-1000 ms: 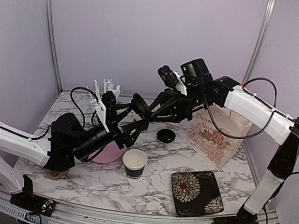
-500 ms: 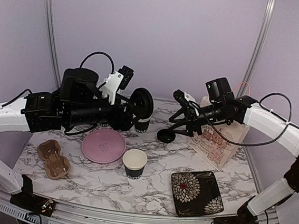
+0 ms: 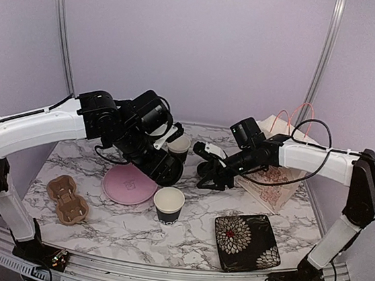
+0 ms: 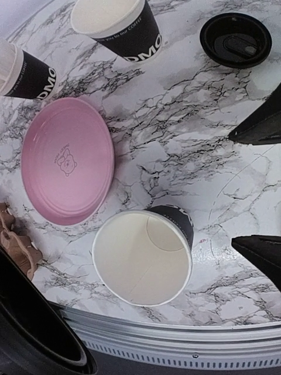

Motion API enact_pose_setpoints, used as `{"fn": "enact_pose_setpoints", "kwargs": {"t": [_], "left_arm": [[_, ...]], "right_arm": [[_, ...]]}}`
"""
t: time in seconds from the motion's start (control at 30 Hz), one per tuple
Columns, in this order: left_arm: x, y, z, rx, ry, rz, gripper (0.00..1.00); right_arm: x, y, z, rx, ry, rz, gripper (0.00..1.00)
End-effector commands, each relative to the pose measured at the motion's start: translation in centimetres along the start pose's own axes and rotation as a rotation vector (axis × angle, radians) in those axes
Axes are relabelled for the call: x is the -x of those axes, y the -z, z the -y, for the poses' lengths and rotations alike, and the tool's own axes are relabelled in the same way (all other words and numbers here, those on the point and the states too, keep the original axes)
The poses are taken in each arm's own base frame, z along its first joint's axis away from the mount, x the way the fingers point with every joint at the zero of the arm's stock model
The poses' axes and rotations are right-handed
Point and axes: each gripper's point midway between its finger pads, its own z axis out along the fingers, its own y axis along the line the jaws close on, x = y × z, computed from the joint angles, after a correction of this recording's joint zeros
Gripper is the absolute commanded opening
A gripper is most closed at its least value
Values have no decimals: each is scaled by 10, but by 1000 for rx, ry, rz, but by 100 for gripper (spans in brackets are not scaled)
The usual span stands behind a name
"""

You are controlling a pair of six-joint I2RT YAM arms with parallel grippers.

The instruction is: Pack the takeout coffee

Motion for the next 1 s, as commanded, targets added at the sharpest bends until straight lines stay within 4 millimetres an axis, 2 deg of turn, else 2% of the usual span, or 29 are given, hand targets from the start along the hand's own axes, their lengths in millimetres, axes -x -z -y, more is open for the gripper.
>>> {"fn": "enact_pose_setpoints", "kwargs": {"t": [0.0,0.2,0.47,0.77,0.97], "left_arm": [[-20,3,-4,-4,-13,-138,68],[-30,-9,1,-28,-38,-209,68],[-37,-28,7,-52,-63,-270,68],[-44,-46,4,-34,-82,-313,70],[-45,-52,5,-38,-87,-328,69]], "right_arm": [[4,-16,8,-35,15,-13,50],[-13,-39,6,42,-50,-67,46],[-29,-51,4,71,-103,-104,47],[-28,-65,-11,161,-140,-98,46],[-27,-66,-16,181,-137,-96,46]]}}
